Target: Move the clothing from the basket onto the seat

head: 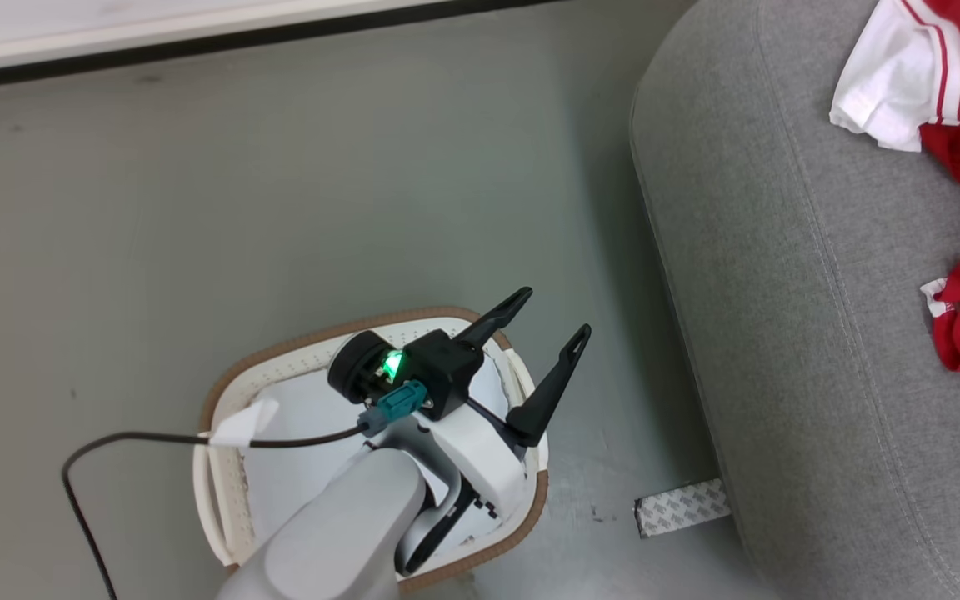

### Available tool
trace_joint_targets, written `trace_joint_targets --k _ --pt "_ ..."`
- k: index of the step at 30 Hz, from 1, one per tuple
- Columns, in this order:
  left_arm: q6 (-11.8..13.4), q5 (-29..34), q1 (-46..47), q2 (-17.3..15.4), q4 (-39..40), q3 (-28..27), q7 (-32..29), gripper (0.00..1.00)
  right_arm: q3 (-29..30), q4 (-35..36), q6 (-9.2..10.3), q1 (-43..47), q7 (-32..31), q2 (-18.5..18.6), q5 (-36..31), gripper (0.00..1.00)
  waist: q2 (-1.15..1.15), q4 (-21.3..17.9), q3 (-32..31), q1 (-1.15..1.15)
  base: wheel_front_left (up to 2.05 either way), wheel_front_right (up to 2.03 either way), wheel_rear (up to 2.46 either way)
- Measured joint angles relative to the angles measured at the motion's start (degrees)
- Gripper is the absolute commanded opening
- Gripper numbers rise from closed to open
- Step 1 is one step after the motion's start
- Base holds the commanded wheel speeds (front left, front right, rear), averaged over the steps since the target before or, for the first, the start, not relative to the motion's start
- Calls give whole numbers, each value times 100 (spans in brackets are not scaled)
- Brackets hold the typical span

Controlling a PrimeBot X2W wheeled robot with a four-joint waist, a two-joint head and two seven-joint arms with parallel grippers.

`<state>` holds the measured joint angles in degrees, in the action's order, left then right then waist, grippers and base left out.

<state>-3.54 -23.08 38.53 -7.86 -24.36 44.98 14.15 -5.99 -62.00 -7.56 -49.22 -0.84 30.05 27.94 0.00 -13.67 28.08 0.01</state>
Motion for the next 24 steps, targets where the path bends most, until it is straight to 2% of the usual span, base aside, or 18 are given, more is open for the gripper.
trace_joint_targets --k 1,2,9,14,19,24 --pt "0 -2 -1 19 -19 -7 3 100 -63 -22 1 -14 -36 34 44 46 0 9 -33 0 0 0 0" --pt "-1 -11 -9 31 -43 -10 8 100 -133 -42 1 -21 -57 62 56 100 0 16 -73 0 0 0 0" --pt "7 -147 -232 77 -197 -158 64 100 -701 -64 0 49 -211 177 247 100 0 10 -528 0 0 0 0" --pt "103 -326 -622 90 -189 -521 90 100 -1190 162 0 309 -271 353 312 100 0 -24 -1046 -1 0 0 0" --pt "168 -374 -1101 68 166 -1040 97 100 -1444 731 1 602 -24 675 511 100 0 1 -1638 -2 0 0 0" --pt "244 -381 -1628 -70 471 -1655 99 100 -1564 1624 1 905 172 821 845 100 0 106 -2189 -2 0 0 0"
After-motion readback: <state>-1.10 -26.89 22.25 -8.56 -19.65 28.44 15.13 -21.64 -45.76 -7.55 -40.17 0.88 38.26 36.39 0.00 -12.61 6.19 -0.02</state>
